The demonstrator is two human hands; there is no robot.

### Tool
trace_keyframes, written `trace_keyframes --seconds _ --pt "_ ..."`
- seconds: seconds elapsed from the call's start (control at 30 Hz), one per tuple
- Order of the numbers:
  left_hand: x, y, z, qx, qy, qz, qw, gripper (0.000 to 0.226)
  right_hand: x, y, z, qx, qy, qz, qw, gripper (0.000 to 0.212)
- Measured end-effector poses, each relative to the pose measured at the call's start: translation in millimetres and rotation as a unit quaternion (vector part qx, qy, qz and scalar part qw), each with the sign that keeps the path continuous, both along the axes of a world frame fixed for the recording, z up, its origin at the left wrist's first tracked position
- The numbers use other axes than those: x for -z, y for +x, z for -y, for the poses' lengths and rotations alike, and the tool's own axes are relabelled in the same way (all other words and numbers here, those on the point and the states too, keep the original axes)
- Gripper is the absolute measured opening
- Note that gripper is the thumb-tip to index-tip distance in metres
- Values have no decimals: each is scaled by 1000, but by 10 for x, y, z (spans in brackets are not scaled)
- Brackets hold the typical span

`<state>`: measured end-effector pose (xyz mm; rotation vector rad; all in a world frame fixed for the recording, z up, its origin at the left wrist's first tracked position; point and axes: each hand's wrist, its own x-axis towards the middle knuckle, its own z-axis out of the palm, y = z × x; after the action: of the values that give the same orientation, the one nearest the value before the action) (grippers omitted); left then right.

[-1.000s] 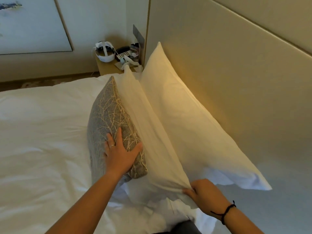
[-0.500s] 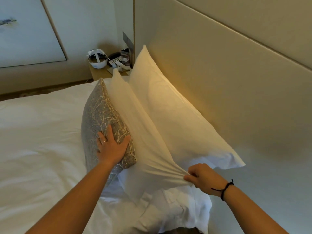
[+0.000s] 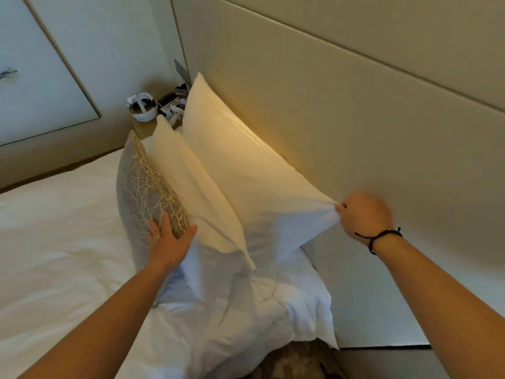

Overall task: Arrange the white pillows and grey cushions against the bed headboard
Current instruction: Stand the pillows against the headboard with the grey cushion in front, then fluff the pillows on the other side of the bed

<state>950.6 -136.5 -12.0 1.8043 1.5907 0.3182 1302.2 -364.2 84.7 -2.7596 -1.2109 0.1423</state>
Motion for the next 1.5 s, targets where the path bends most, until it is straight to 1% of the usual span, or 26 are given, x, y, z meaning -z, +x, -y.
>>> trace_keyframes --seconds 0.07,0.17,0.23,0.3,0.37,0.43,0.5,0.53,0.57,0.63,0.7,0.8,0.9,0.97,1.03,1.13,1.2,1.27,1.37,1.43,1.5 --pt "-9 10 89 9 -1 -12 1000 100 18 -19 47 10 -9 25 1000 37" --pt "-46 137 295 22 -1 -32 999 99 12 -173 93 17 -4 -3 1000 27" --pt "-108 298 492 31 15 -13 999 96 -1 -318 233 41 49 -47 997 31" --pt "-203 498 745 53 42 39 997 88 49 -491 520 91 117 -93 985 37" --pt "-288 713 1064 118 71 74 988 80 198 -696 931 141 150 -143 968 40" --pt "-308 933 1459 235 108 75 963 68 407 -912 1411 202 160 -203 945 41" --pt "-283 1151 1885 379 118 62 916 50 615 -1177 1902 281 166 -253 911 36" --pt "-255 1259 2100 449 101 47 887 39 698 -1339 2144 321 170 -266 893 34" --pt "-225 1364 2312 515 78 29 853 30 763 -1514 2378 355 171 -267 880 33" --pt "-151 1544 2746 631 36 2 775 18 814 -1899 2833 413 181 -252 856 30" --pt "-62 1646 3170 707 -6 1 708 14 798 -2332 3274 486 200 -238 817 25" --pt "103 1566 3794 788 -41 18 614 21 716 -3168 3897 609 198 -219 736 15" --pt "232 1238 4300 841 -65 18 536 27 641 -4228 4302 717 185 -214 637 16" --pt "310 933 4583 868 -80 11 490 32 619 -4909 4393 761 175 -225 583 23" --pt "385 564 4847 889 -98 -12 447 33 614 -5508 4373 800 182 -218 529 22" --pt "412 -12 5245 920 -104 -51 374 36 610 -6274 4279 863 206 -159 432 19" --pt "354 -386 5493 940 -96 -58 323 38 613 -6744 4240 893 225 -125 370 19" --pt "289 -733 5728 951 -92 -55 289 39 640 -7184 4275 906 243 -106 329 19" --pt "228 -1248 6039 961 -77 -51 260 39 708 -7816 4453 916 283 -61 277 18" --pt "215 -1599 6233 966 -59 -54 245 40 774 -8187 4607 916 306 -40 258 19" --pt "210 -2013 6451 967 -54 -47 243 39 831 -8576 4768 910 330 -27 248 18"
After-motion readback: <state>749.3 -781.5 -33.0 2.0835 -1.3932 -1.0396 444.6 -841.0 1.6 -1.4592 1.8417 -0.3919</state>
